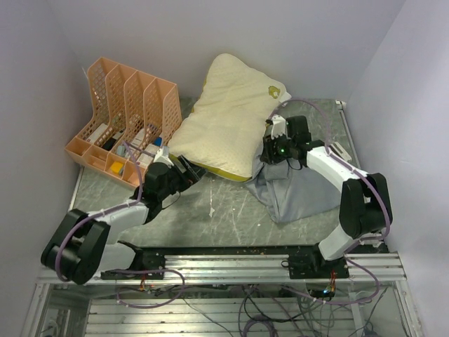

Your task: Put the pillow into the pillowcase

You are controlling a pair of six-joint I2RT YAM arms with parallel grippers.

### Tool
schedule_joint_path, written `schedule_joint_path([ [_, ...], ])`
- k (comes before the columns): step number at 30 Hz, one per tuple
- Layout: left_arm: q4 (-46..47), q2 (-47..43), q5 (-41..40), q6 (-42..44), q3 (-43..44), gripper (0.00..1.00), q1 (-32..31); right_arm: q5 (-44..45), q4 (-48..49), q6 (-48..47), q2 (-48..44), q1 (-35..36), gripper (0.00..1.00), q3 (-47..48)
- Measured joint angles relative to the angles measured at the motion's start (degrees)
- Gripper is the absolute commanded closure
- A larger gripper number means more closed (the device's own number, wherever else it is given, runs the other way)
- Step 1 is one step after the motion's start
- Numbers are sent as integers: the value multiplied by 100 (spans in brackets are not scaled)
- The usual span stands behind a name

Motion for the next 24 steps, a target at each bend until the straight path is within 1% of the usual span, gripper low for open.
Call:
schedule_joint_path([
  [2, 219, 308, 9, -4, 46, 6, -57, -70, 7, 33, 94, 7, 98, 50],
  [3, 310, 474, 15, -11, 81, 6, -79, -96, -28, 42, 177, 7, 100, 125],
  [6, 540, 883, 31, -17, 129, 6, -94, -48, -66, 4, 225, -7, 100, 238],
  [9, 527, 872, 59, 37, 129, 6, -101, -11, -262, -138, -153, -85, 100, 431],
  [11, 487, 625, 81, 146, 127, 6, -105, -68, -531, -238, -374, -192, 100, 1025],
  [14, 413, 15, 208, 424, 138, 6, -105, -280, -695, -304, -509, -308, 100, 2441],
  [18, 155, -776, 566, 953, 417, 7, -109, -673, -798, -243, -645, -319, 100, 4013],
  [20, -11, -1040, 699, 1207, 625, 9, -136, -894, -778, -170, -769, -315, 100, 4367],
  [21, -81, -1161, 752, 1346, 728, 11, -160, -1008, -754, -142, -841, -313, 100, 4391],
  [22, -133, -1268, 798, 1473, 815, 14, -190, -1169, -706, -120, -935, -293, 100, 4334],
  [24, -168, -1403, 846, 1668, 907, 23, -245, -1521, -638, -105, -1025, -243, 100, 4070],
])
